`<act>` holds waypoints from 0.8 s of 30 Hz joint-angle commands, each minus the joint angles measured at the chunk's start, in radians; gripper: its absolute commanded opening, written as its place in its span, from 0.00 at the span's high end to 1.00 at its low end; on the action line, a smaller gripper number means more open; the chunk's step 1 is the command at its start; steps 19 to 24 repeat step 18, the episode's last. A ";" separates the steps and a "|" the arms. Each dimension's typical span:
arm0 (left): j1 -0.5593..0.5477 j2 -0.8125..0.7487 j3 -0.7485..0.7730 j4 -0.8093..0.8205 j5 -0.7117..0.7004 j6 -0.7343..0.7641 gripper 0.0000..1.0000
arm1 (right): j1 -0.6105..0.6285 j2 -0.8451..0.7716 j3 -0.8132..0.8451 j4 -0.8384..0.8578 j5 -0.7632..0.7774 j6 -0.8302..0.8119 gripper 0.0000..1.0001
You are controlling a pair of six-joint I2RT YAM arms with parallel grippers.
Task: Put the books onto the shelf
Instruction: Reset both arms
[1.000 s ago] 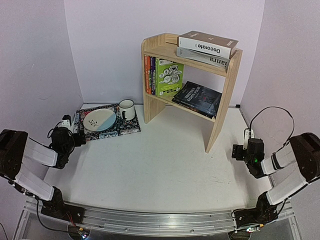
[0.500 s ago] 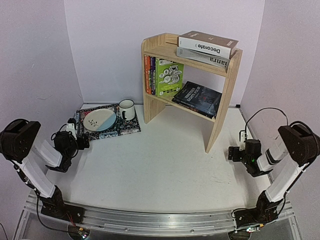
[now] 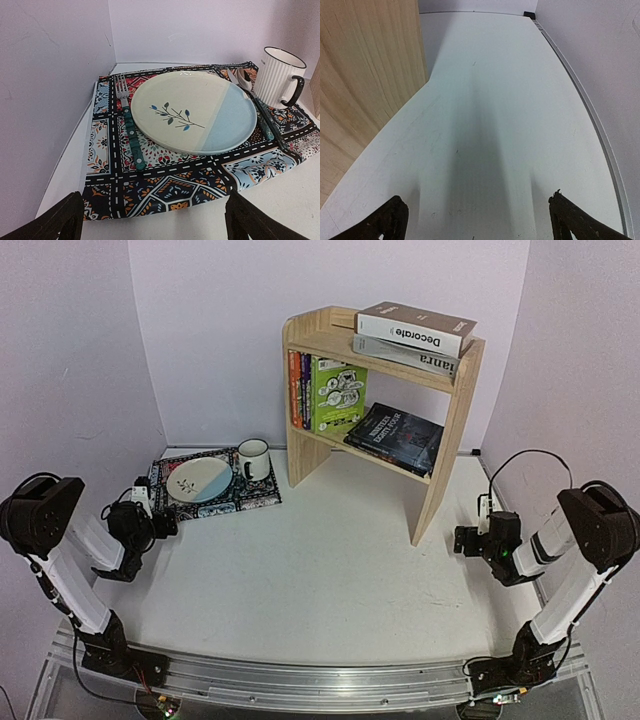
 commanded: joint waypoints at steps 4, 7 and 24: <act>0.004 -0.006 0.017 0.045 0.014 0.001 0.00 | -0.004 0.003 0.013 -0.009 0.014 -0.001 0.02; 0.005 -0.005 0.018 0.046 0.013 0.001 0.00 | -0.004 0.003 0.013 -0.009 0.014 -0.001 0.02; 0.005 -0.003 0.022 0.044 0.017 0.004 0.00 | -0.004 0.003 0.012 -0.009 0.013 -0.001 0.02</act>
